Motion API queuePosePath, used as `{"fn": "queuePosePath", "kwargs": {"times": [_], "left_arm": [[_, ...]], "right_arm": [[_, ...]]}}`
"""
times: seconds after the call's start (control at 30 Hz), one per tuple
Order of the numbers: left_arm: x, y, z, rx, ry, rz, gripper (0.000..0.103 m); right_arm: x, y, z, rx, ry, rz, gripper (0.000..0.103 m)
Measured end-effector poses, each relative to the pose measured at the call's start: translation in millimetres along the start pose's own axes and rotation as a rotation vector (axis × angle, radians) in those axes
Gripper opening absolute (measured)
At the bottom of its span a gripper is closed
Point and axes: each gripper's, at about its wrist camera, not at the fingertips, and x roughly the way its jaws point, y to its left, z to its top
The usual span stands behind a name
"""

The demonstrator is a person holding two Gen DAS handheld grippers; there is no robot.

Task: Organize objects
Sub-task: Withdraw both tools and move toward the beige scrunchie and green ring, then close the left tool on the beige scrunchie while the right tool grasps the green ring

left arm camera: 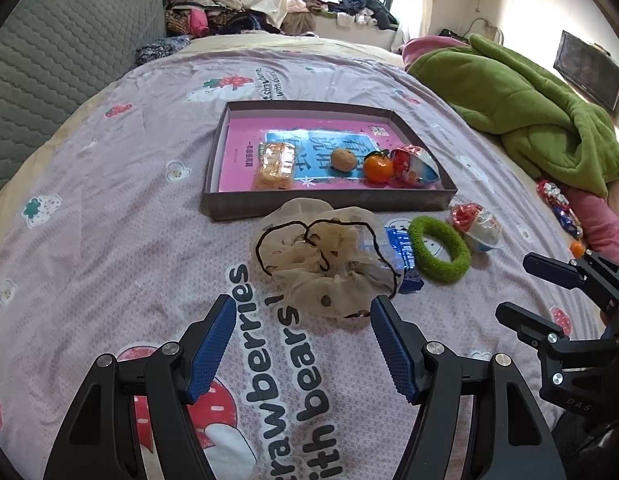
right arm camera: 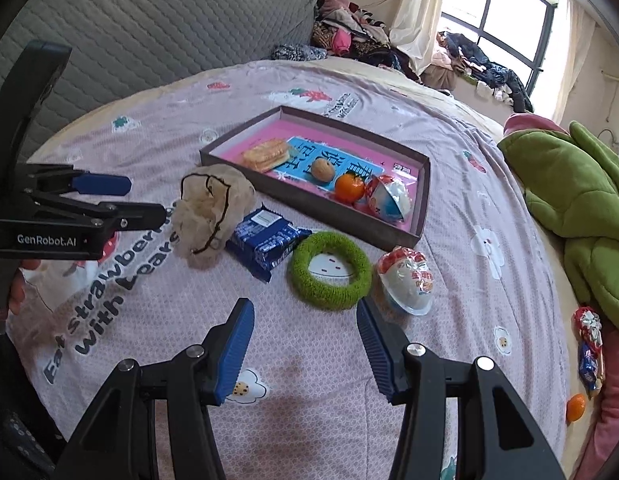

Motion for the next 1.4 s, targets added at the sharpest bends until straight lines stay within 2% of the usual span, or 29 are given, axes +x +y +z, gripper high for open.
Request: {"fn": "queuePosePath", "kwargs": {"times": [0.37, 0.93, 1.1, 1.4], "left_arm": [[14, 8, 1, -0.021, 0.031, -0.006, 0.071], [34, 14, 13, -0.024, 0.057, 0.004, 0.071], [47, 18, 19, -0.020, 0.077, 0.029, 0.071], [77, 22, 24, -0.034, 0.111, 0.037, 0.071]], "right_arm": [[15, -2, 2, -0.002, 0.038, 0.013, 0.053], [53, 2, 11, -0.108, 0.118, 0.019, 0.053], [59, 3, 16, -0.150, 0.120, 0.004, 0.053], [79, 0, 20, -0.216, 0.186, -0.004, 0.053]]}}
